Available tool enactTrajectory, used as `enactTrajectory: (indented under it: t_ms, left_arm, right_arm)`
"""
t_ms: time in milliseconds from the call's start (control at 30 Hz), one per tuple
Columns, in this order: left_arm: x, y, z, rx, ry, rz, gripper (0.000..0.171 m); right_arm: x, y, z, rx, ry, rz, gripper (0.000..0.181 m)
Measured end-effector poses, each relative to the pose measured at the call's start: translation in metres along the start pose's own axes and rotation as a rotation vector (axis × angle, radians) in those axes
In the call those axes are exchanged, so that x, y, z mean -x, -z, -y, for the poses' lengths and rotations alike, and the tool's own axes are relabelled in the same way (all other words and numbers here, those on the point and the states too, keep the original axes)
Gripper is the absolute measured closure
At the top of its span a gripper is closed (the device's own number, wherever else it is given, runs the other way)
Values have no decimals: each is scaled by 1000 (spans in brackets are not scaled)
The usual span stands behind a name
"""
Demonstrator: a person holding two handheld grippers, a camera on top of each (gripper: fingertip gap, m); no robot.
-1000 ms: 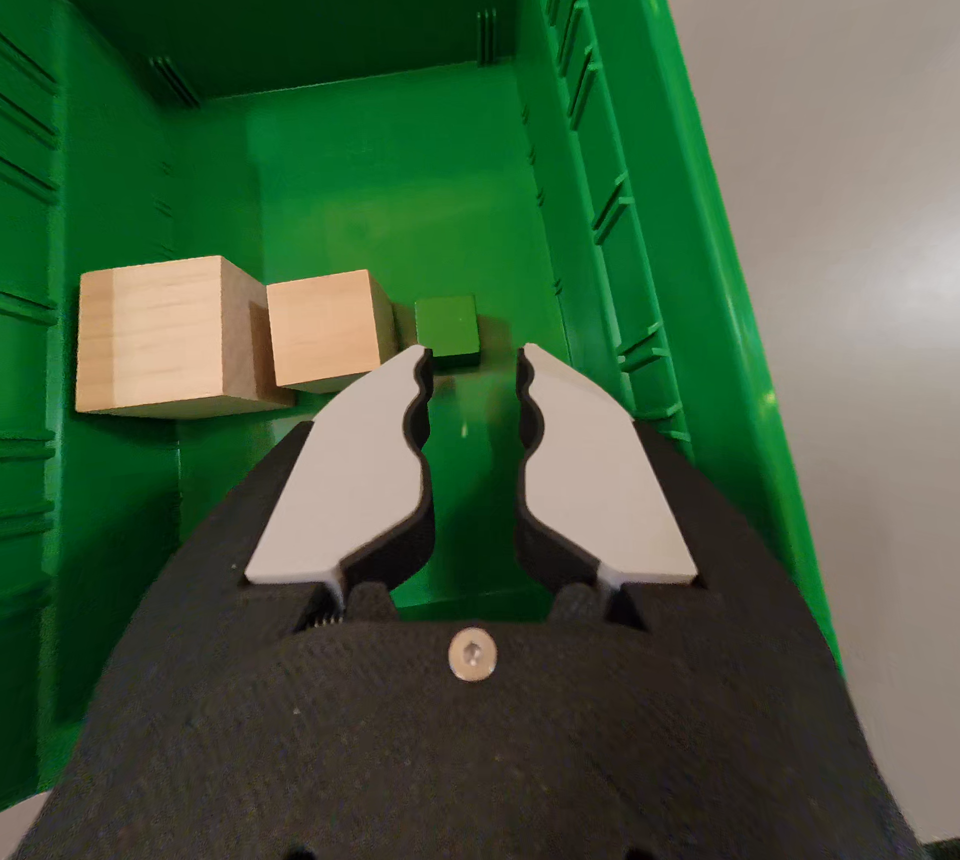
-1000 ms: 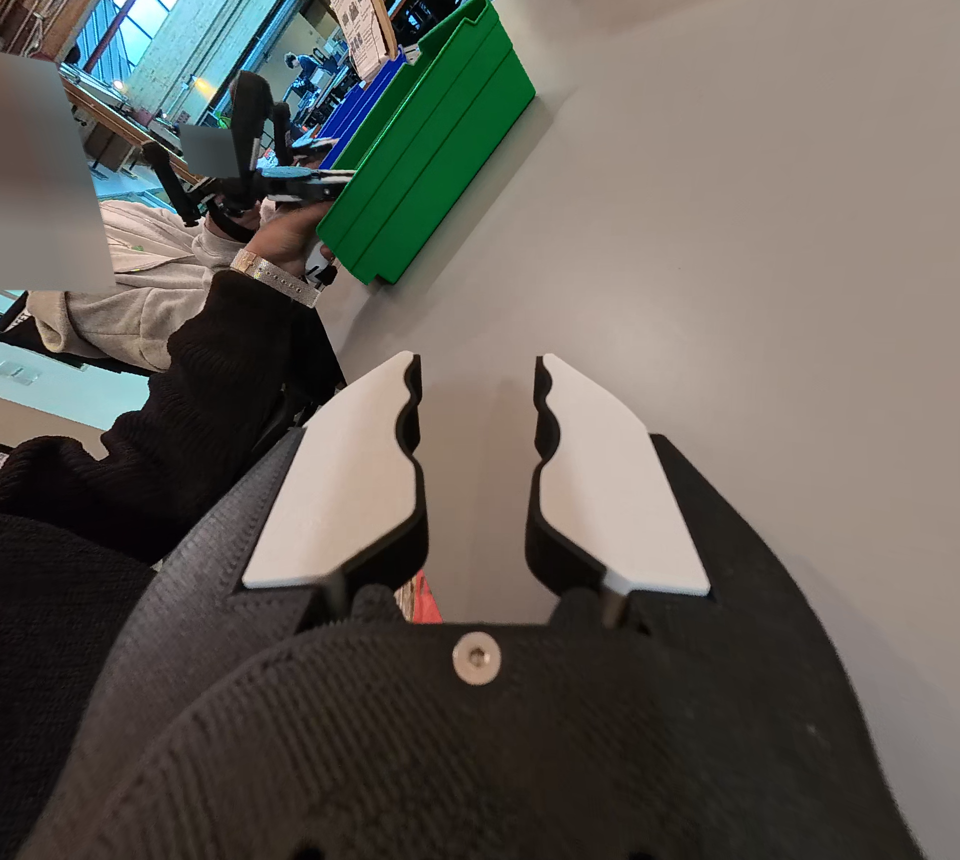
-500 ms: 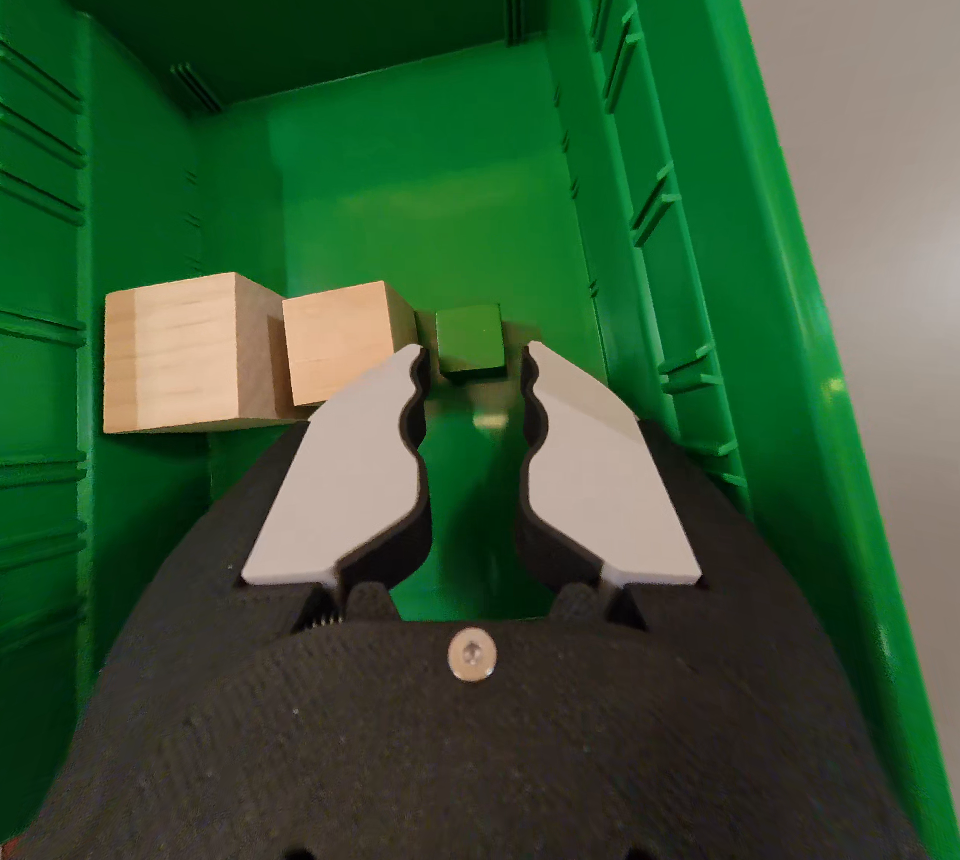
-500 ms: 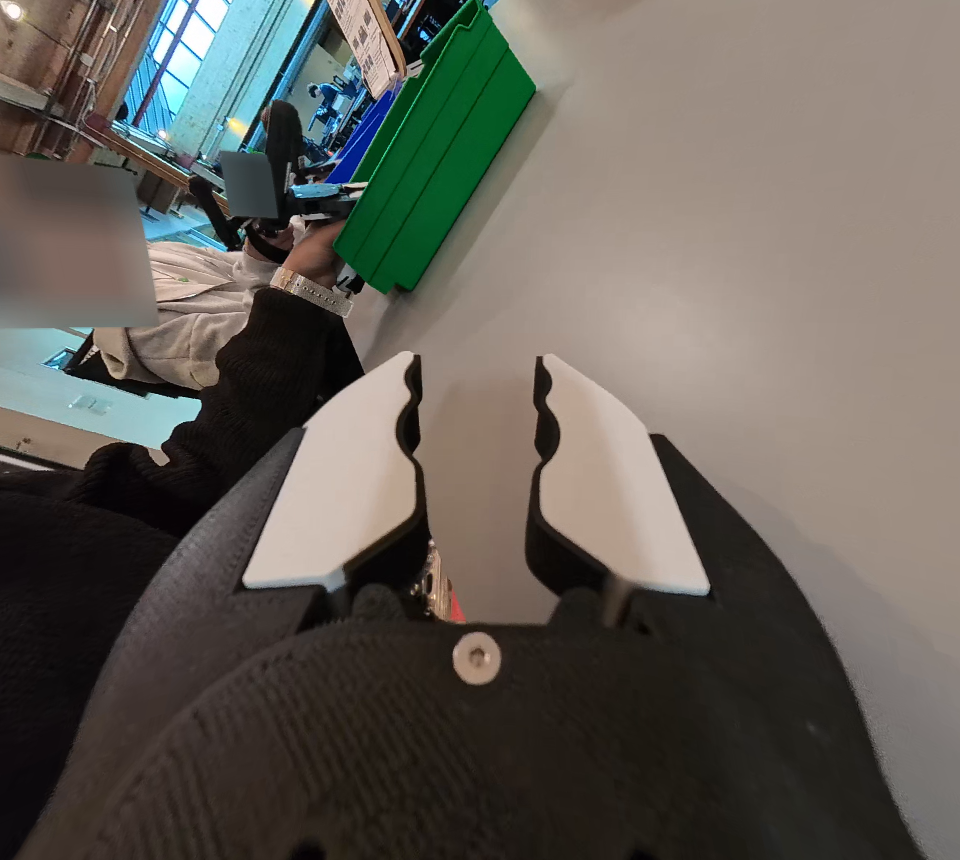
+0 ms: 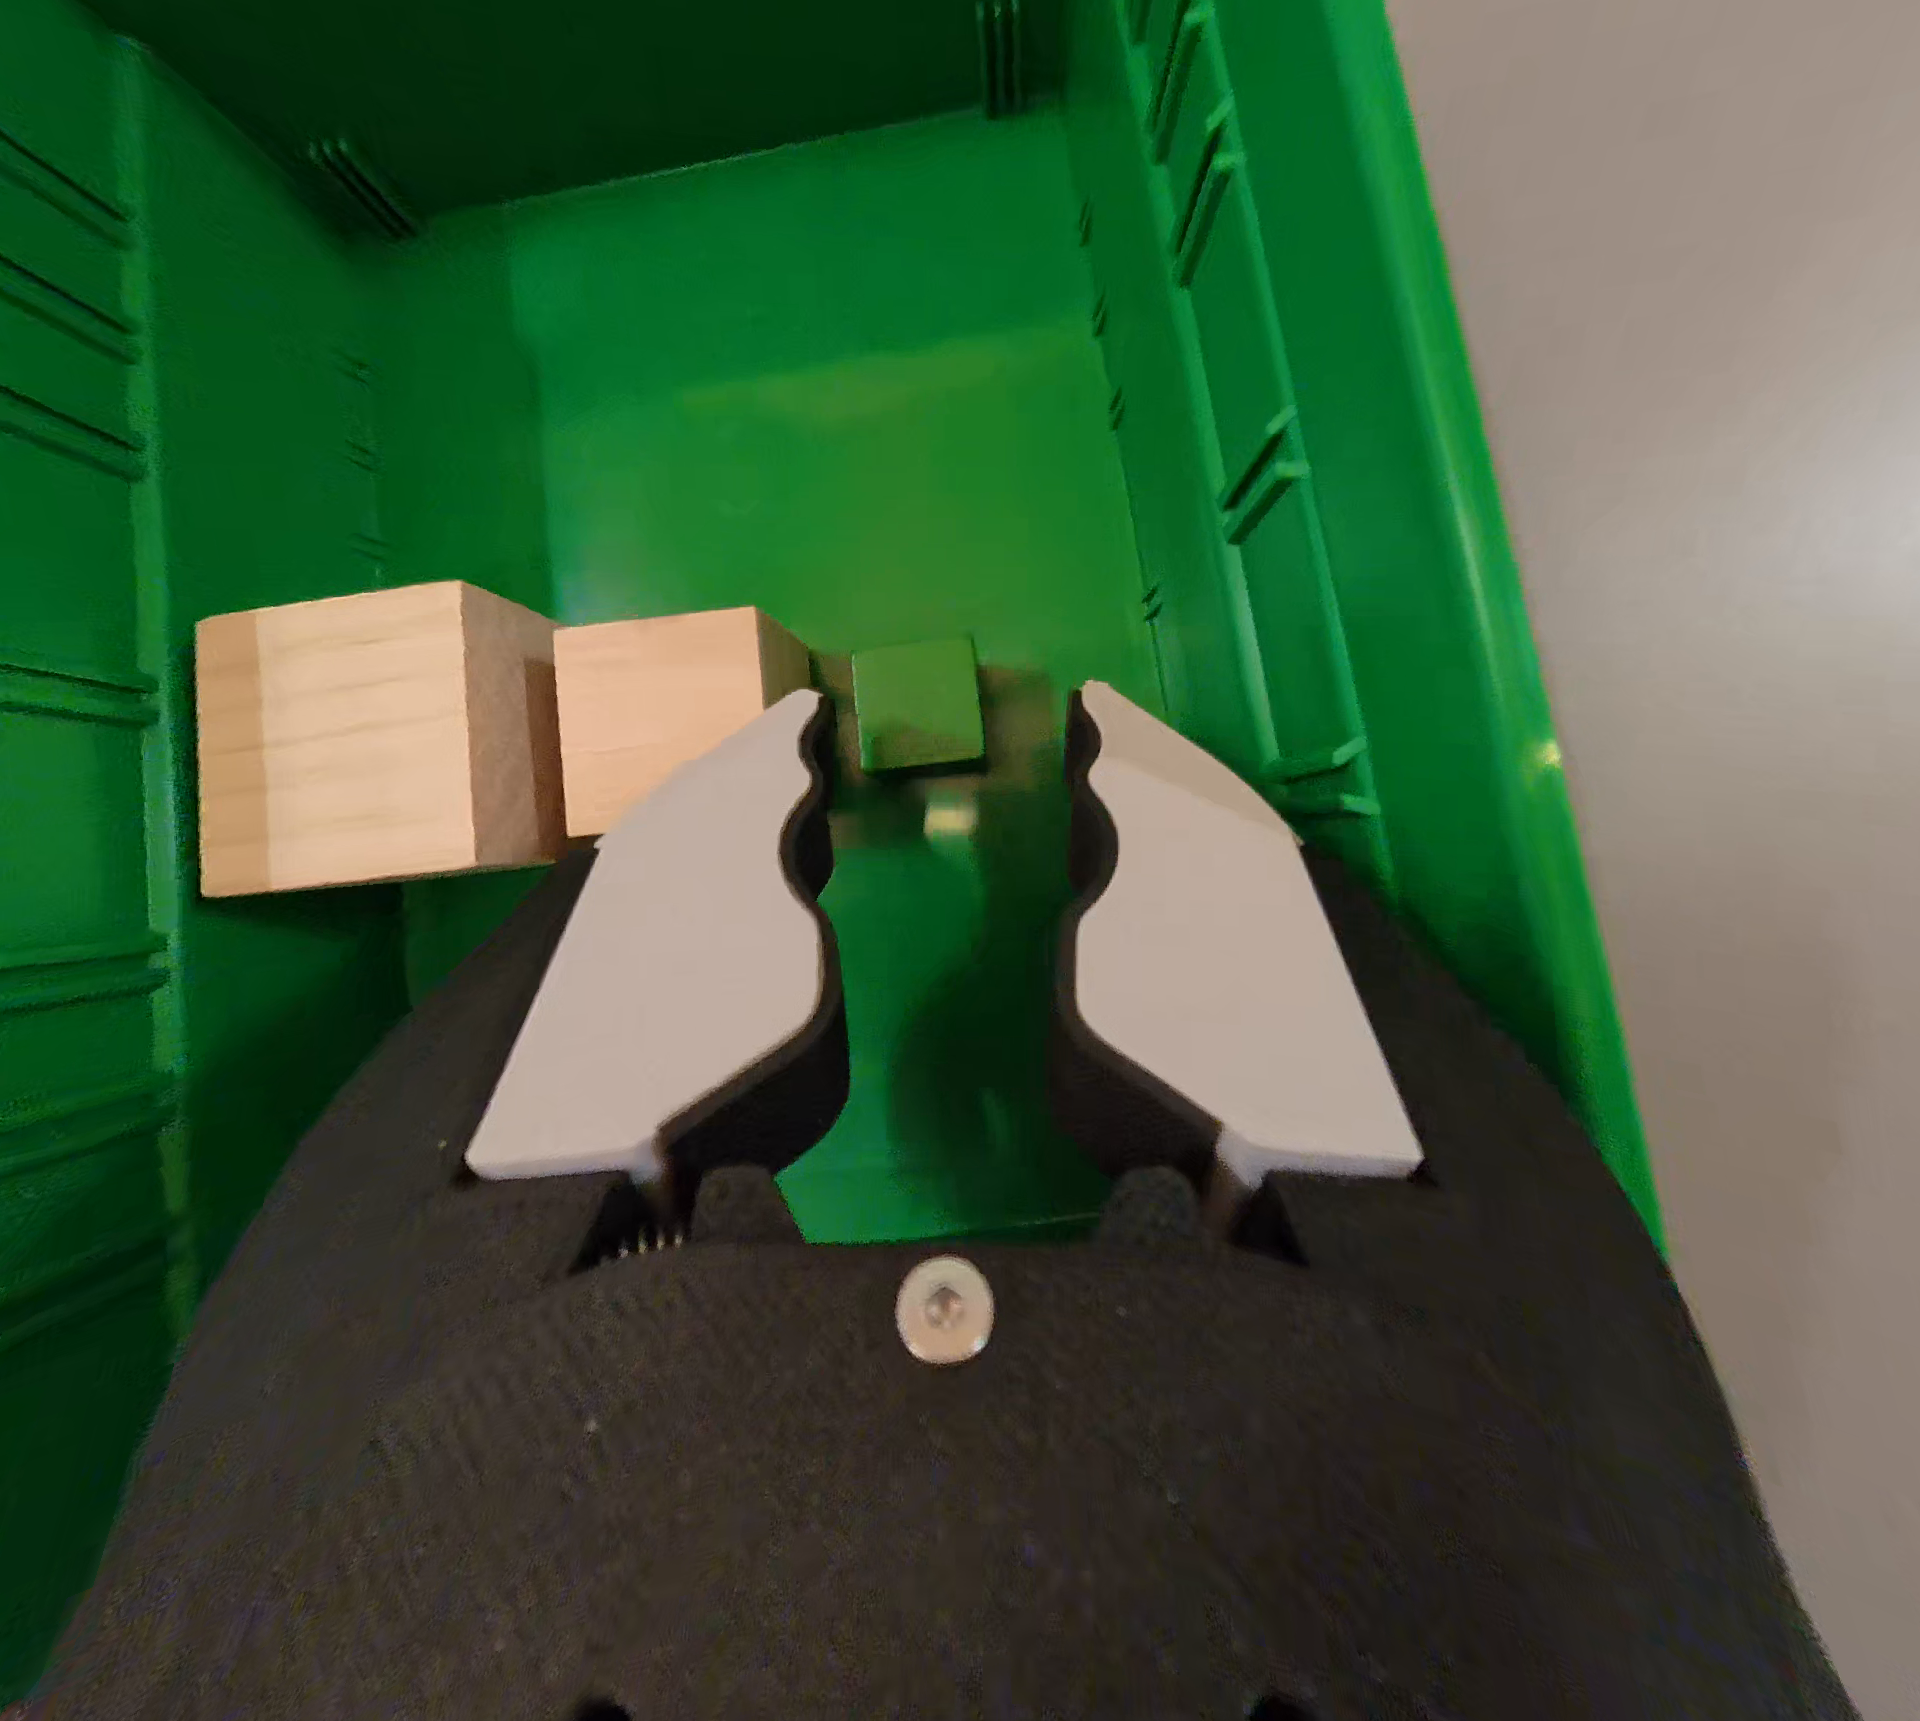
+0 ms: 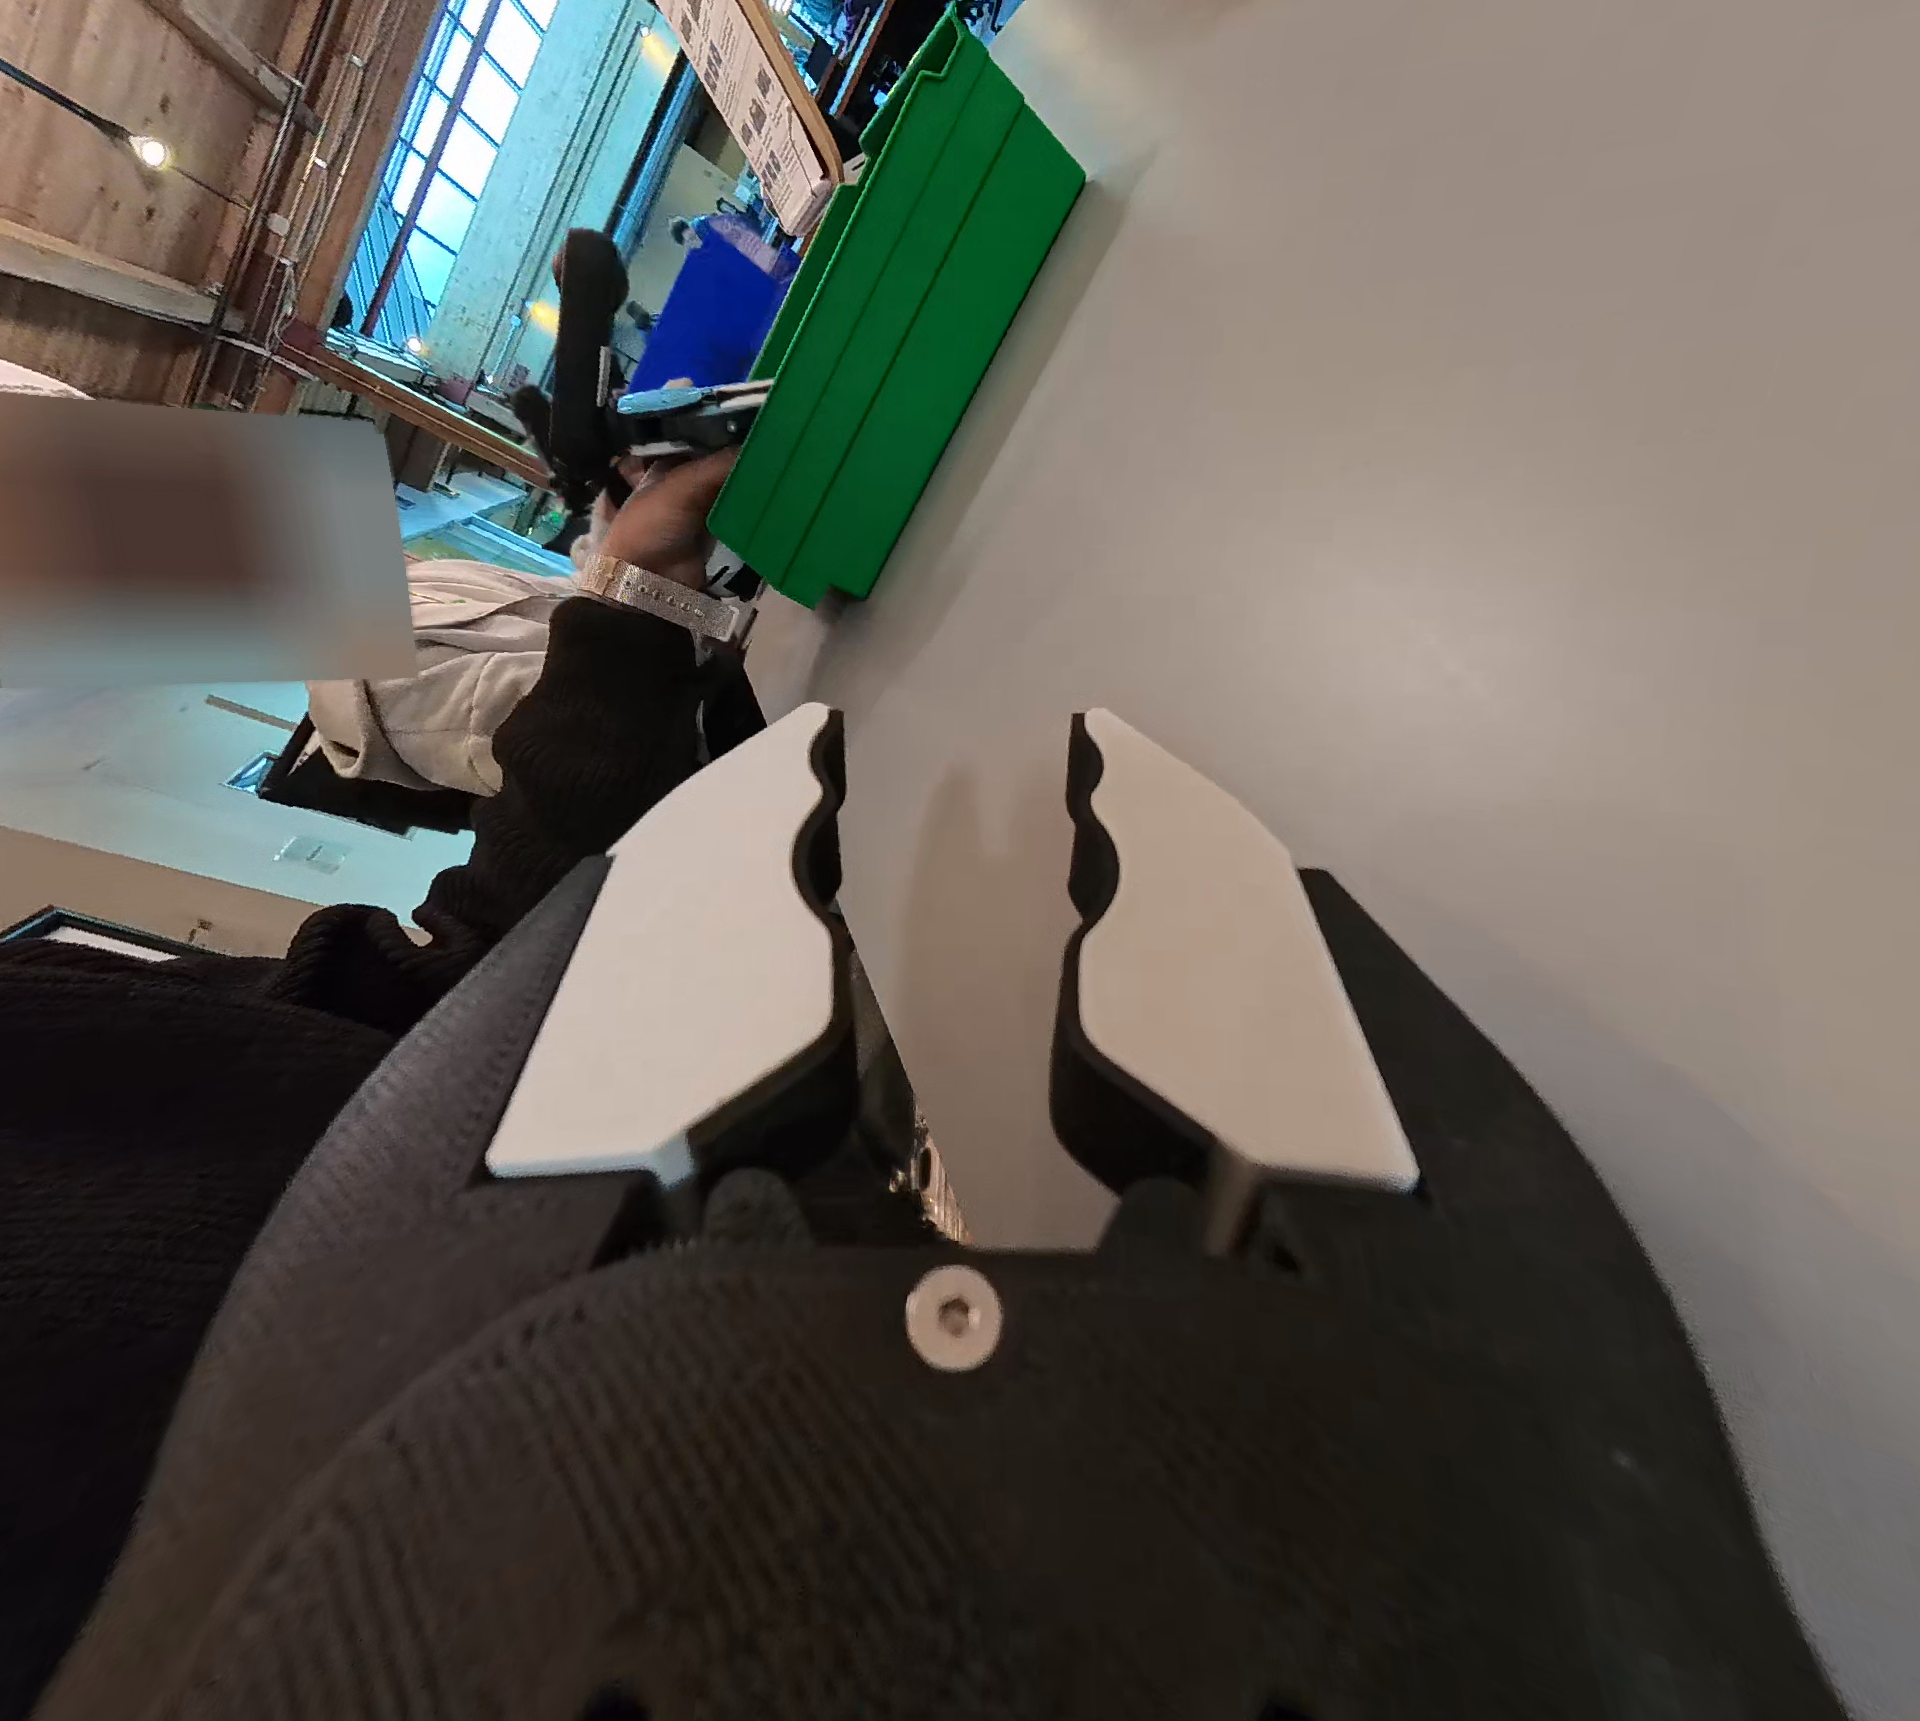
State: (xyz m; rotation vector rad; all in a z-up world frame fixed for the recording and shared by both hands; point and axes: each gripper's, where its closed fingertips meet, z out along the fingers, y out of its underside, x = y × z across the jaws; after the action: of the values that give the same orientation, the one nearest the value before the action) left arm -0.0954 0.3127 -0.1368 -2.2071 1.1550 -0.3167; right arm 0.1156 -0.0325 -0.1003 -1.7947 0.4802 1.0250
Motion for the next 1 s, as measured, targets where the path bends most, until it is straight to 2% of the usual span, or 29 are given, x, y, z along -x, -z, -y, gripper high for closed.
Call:
enactTrajectory:
  t_ms: [300, 567, 667, 1000]
  left_arm:
    - [3, -14, -5, 94, -79, 56, 127]
    - [7, -18, -11, 146, -75, 86, 131]
    - [7, -20, -14, 172, -85, 102, 139]
    - [9, -19, -13, 159, -49, 87, 142]
  right_arm:
    - [-2, -1, -1, 3, -5, -5, 140]
    - [-2, 0, -1, 0, -12, -3, 140]
    - [-2, 1, 0, -1, -11, -1, 140]
    - [-1, 1, 0, -1, -6, -3, 140]
